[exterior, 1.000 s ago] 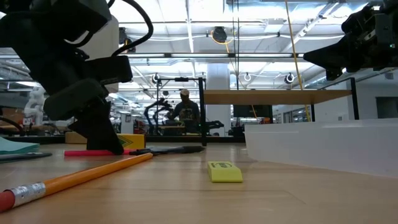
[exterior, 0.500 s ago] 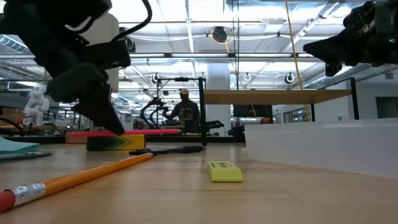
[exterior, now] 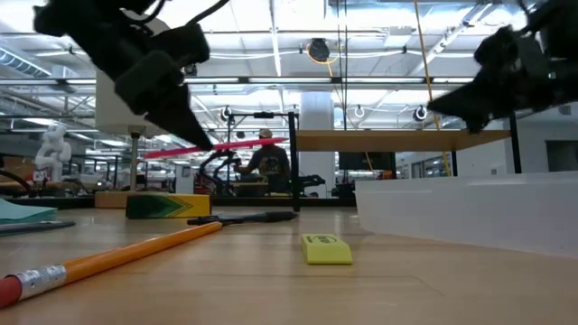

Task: Pack school essentials
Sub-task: Put the pink pencil into the purple supply box

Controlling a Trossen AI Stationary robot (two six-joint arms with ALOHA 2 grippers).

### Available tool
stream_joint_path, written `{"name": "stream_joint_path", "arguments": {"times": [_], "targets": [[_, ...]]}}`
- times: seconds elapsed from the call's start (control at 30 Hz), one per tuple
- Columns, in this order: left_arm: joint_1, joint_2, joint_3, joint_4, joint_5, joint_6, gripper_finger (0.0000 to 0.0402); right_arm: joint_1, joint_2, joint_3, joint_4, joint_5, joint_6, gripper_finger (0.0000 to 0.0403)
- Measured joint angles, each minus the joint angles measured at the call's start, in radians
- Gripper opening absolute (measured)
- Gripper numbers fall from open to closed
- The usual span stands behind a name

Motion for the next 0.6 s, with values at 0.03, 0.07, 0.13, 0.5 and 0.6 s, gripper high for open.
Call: {"name": "stream_joint_path", "arguments": {"times": [0.03,0.07,0.13,0.5,0.6], "targets": [[0.011,0.0,0.01,-0.004,0.006,0.026,0.0026,0.011,0.05,0.031,0.009,0.002,0.0,0.0063],[0.023,0.001,0.025,-0.005,0.02,0.054,0.0026,0.022,0.093,0.061,0.03,0.009,0.0,0.0074],[0.045,0.006,0.056,-0.001,0.034,0.104,0.0026,0.05,0.189,0.121,0.043,0.041,-0.001,0.0098],[0.084,0.007,0.183,-0.043,0.076,0.3,0.0026,0.284,0.705,0.478,0.054,0.243,-0.207,0.0186],[0.082,0.007,0.184,-0.045,0.111,0.299,0.0026,0.342,0.819,0.57,0.063,0.318,-0.291,0.0193]]}}
